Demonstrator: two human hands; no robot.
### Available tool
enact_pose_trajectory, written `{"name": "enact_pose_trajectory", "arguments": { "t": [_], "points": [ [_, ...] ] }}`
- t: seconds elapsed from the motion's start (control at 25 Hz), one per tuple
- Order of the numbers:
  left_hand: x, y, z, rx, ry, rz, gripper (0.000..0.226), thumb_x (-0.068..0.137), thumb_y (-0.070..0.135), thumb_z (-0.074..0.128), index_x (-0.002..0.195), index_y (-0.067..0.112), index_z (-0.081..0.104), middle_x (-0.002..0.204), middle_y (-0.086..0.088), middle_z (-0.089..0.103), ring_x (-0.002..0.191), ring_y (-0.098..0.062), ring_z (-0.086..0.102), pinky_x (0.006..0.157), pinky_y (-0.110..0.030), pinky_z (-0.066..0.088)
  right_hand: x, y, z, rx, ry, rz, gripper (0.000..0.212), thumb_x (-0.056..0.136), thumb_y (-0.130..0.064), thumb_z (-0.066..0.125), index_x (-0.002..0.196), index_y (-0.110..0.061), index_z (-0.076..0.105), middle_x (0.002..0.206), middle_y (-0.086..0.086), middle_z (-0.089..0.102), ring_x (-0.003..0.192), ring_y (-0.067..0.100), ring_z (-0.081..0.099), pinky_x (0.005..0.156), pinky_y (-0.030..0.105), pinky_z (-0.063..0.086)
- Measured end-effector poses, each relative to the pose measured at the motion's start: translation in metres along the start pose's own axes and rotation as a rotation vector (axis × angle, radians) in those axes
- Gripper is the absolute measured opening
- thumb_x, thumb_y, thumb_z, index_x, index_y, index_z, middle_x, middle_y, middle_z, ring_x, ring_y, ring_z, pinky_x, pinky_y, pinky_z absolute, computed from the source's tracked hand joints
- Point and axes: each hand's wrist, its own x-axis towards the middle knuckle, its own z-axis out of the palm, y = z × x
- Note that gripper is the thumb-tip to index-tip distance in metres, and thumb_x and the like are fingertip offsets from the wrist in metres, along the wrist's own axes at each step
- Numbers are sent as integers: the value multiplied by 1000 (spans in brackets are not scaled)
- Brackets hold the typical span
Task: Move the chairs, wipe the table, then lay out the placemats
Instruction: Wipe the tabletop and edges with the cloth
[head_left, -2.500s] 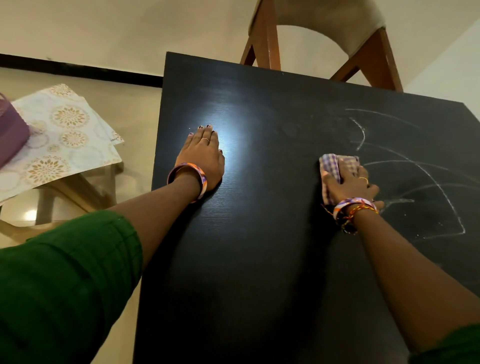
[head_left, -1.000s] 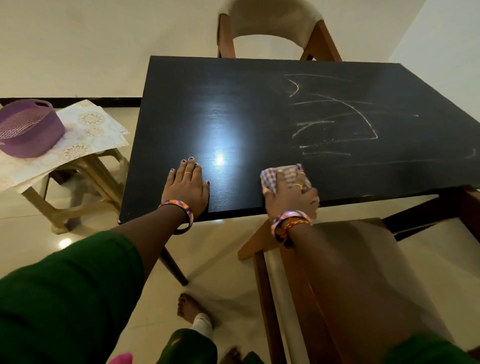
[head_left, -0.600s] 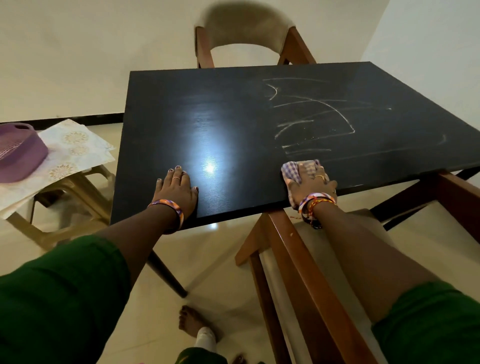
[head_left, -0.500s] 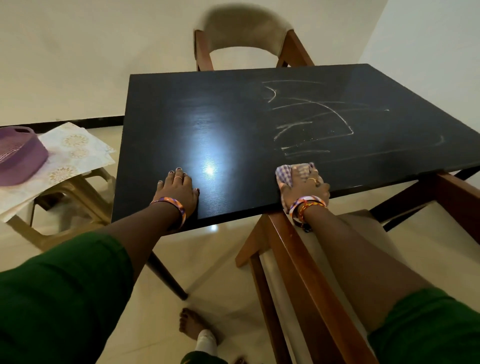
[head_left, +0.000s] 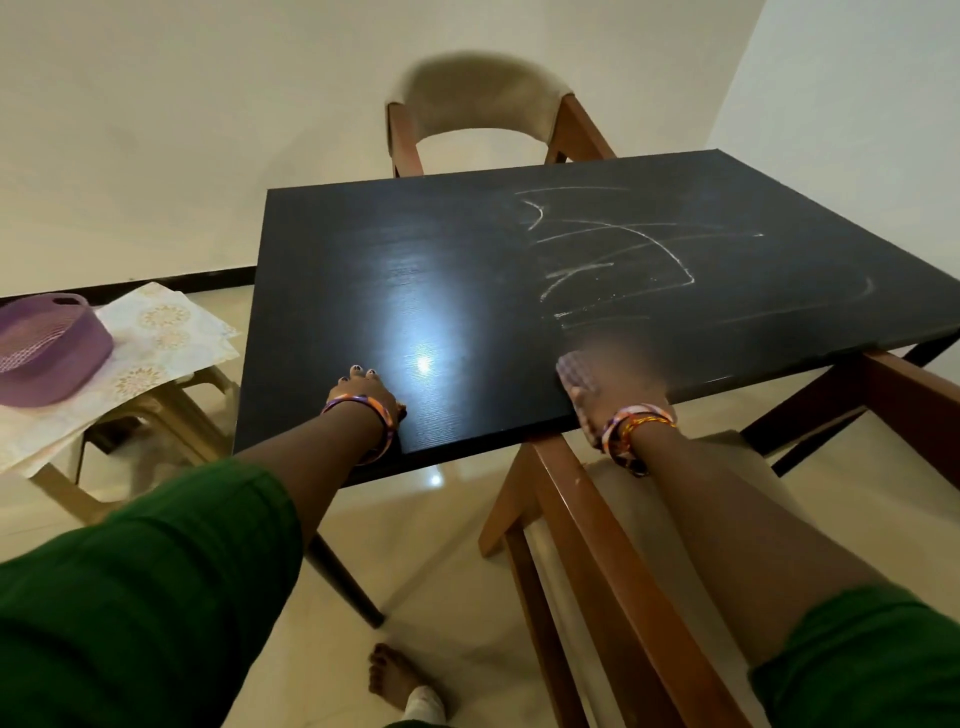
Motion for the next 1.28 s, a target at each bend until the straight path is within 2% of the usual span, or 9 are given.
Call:
{"name": "enact_pose_trajectory", "arguments": {
  "t": [0.12, 0.28, 0.4, 0.56, 0.64, 0.76, 0.92, 1.04, 1.28],
  "points": [
    [1, 2, 0, 10, -14, 10, 67, 98, 37, 40, 150, 6, 13, 159, -11, 6, 144, -32, 22, 112, -40, 28, -7, -9, 4, 72, 51, 50, 76, 80, -70, 10, 148, -37, 6, 160, 1, 3, 142, 35, 17, 108, 56, 27],
    [1, 3, 0, 5, -11, 11, 66, 99, 36, 38, 149, 3, 13, 159, -14, 6, 144, -32, 20, 113, -39, 27, -49, -63, -2, 63, 1, -155, 62, 93, -57, 33, 148, -40, 9, 160, -1, -1, 142, 39, 11, 114, 53, 20],
    [-3, 0, 7, 69, 47, 33, 64, 101, 36, 30, 149, 0, 8, 159, -15, 4, 146, -31, 16, 114, -38, 25, -39, -52, -10, 60, -26, -197, 60, 93, -59, 29, 147, -42, 9, 160, -6, 0, 141, 36, 14, 115, 50, 20],
    [-11, 5, 8, 89, 131, 25, 65, 100, 40, 29, 146, -5, 18, 156, -20, 17, 141, -34, 27, 109, -39, 34, 0, 10, -13, 89, 35, 39, 69, 85, -71, 15, 148, -42, 8, 159, -9, 2, 140, 32, 21, 112, 52, 23],
    [-11, 13, 6, 62, 145, -10, 66, 98, 44, 31, 142, -6, 29, 151, -24, 27, 136, -37, 35, 105, -39, 39, 7, 34, -20, 168, 22, 186, 70, 87, -70, 19, 148, -38, 7, 159, -6, 5, 140, 36, 21, 111, 53, 23],
    [-2, 26, 8, 71, 220, 69, 61, 100, 37, 30, 141, -7, 28, 150, -25, 26, 138, -37, 30, 107, -39, 35, 3, 24, -31, 168, 79, 278, 76, 87, -71, 21, 149, -27, 13, 158, 4, 14, 135, 39, 27, 109, 53, 30],
    [20, 57, 12, 72, 365, 399, 52, 100, 29, 29, 144, 0, 25, 155, -16, 22, 144, -29, 18, 115, -36, 23, -20, -51, -24, 15, 104, -27, 59, 94, -55, 31, 147, -30, 19, 154, 9, 21, 127, 37, 34, 102, 49, 34],
    [33, 83, 8, -22, 365, 421, 49, 100, 29, 30, 142, 4, 29, 156, -14, 21, 145, -27, 17, 116, -36, 20, -7, -56, -30, -5, 43, -135, 56, 93, -54, 35, 145, -42, 18, 158, 0, 14, 131, 36, 28, 102, 49, 27],
    [82, 85, -8, -115, 387, 499, 41, 96, 33, 38, 127, 9, 47, 148, -13, 36, 140, -29, 30, 113, -38, 24, 52, 42, -36, 126, 66, 369, 63, 92, -62, 26, 148, -38, 12, 160, -2, 5, 139, 38, 14, 112, 55, 14]
  ]
}}
